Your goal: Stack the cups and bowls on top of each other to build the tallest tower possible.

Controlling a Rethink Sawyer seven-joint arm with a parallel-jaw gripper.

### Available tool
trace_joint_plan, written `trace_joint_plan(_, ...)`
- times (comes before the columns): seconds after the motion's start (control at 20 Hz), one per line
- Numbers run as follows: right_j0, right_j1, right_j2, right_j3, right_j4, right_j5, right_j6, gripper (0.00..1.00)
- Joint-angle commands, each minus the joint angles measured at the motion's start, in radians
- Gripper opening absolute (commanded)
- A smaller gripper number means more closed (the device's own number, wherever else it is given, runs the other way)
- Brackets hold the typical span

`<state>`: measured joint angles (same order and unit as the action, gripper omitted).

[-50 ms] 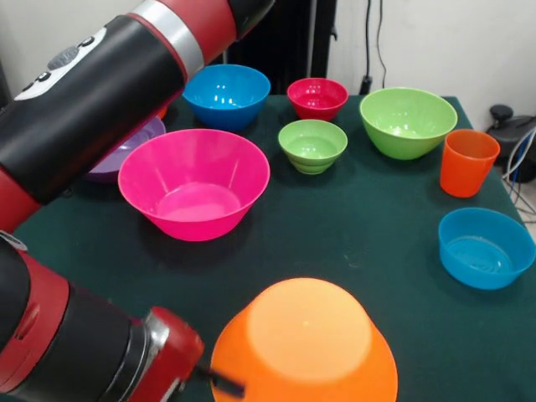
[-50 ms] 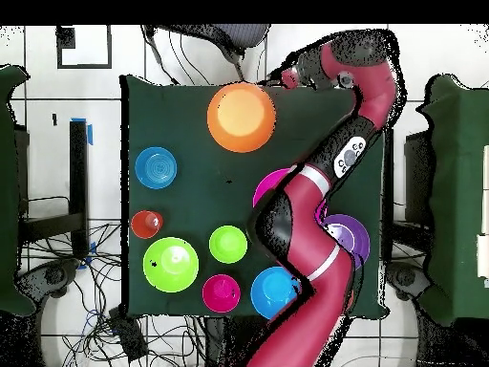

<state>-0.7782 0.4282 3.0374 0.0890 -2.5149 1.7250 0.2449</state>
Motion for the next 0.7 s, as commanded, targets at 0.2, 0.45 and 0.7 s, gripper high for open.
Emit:
trace_joint_plan(0.2, 0.055, -0.054, -0.246, -0.088, 0.033, -0.284, -0.368, 1.0)
trace_joint_plan(0.45, 0.061, -0.09, -0.364, -0.037, 0.023, -0.285, -0.366, 1.0)
trace_joint_plan(0.7, 0.06, -0.104, -0.445, -0.002, 0.078, -0.226, -0.336, 1.0)
